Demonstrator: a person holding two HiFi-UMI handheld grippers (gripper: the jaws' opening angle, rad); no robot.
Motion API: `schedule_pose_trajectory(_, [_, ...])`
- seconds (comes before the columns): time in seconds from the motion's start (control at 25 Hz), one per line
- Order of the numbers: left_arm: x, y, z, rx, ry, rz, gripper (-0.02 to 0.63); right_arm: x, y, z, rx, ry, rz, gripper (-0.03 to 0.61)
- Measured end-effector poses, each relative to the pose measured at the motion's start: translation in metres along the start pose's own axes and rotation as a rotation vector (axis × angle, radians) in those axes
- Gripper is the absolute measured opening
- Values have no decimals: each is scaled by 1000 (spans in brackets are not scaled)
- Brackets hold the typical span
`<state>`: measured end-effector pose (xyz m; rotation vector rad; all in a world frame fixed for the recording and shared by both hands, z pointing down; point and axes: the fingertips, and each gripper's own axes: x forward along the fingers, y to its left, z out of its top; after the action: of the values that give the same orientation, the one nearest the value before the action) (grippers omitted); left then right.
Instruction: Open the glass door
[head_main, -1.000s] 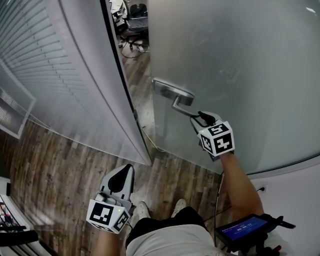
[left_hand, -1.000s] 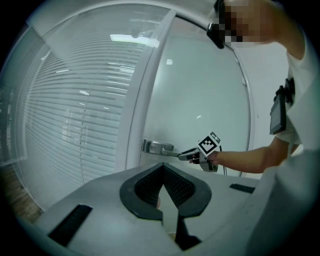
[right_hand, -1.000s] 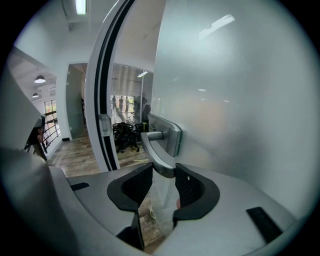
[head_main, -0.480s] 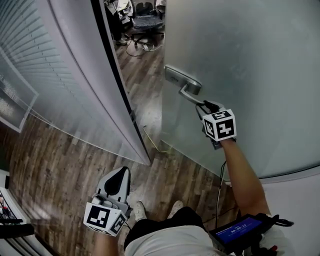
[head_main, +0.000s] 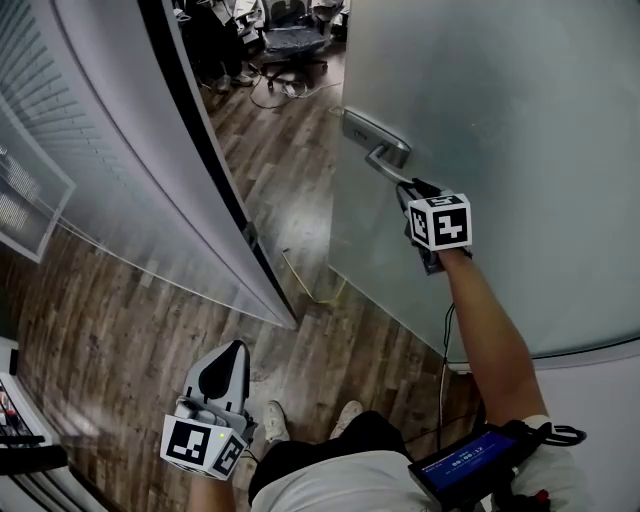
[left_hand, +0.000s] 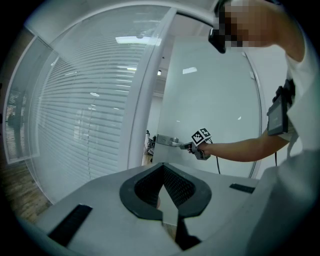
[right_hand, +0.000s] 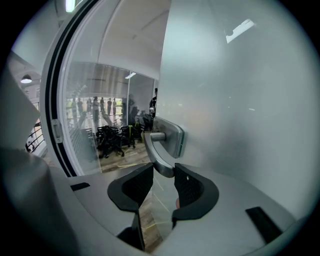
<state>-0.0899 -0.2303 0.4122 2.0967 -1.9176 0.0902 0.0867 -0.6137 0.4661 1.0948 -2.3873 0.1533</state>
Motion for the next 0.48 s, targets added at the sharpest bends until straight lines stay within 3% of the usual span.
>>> schedule_pose_trajectory(0.48, [8, -6, -4, -7, 14, 15, -6, 26, -49, 14, 69, -14, -56, 133])
